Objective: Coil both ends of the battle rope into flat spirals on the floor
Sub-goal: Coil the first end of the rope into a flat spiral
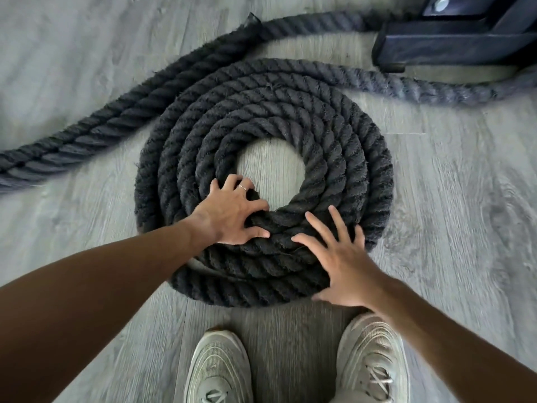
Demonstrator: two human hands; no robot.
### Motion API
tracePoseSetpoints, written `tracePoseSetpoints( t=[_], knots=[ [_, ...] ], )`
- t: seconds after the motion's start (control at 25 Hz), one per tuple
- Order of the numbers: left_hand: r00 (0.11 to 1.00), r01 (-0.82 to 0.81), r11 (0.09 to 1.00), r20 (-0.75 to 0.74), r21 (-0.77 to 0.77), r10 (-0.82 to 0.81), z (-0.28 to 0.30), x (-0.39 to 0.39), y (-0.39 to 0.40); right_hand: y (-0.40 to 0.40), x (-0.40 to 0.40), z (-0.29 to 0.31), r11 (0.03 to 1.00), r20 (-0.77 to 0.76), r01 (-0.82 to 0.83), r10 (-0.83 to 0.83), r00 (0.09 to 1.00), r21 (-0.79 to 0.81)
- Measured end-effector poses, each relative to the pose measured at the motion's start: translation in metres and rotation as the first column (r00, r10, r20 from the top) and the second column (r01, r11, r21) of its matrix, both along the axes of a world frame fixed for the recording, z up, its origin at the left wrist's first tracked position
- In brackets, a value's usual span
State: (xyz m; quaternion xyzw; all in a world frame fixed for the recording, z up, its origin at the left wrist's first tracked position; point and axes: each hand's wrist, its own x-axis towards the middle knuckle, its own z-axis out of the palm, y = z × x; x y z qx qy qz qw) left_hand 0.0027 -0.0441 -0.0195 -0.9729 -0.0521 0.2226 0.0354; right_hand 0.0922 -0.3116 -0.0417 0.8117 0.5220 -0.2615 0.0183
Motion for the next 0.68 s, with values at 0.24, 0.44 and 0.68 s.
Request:
tracePoseSetpoints(
  t=[0.24,0.44,0.68],
  knots=[
    [0.985,-0.169,0.984,0.034,-0.051,0.171,-0.008,0.026,-0.058,-0.031,0.076,0.015,0.996,0.013,-0.063,0.064,0.998,-0.06],
    [0.974,-0.114,0.974,0.17,-0.196,0.148,-0.012,0.016,-0.04,-0.028,0.074,0.028,0.996,-0.138,0.031,-0.043,0.989,-0.084],
    [0.995,0.093,0.996,0.024,-0.013,-0.093,0.0,0.034,0.033,0.015,-0.002,0.04,0.966,-0.171,0.238,-0.252,0.953,-0.095]
  ],
)
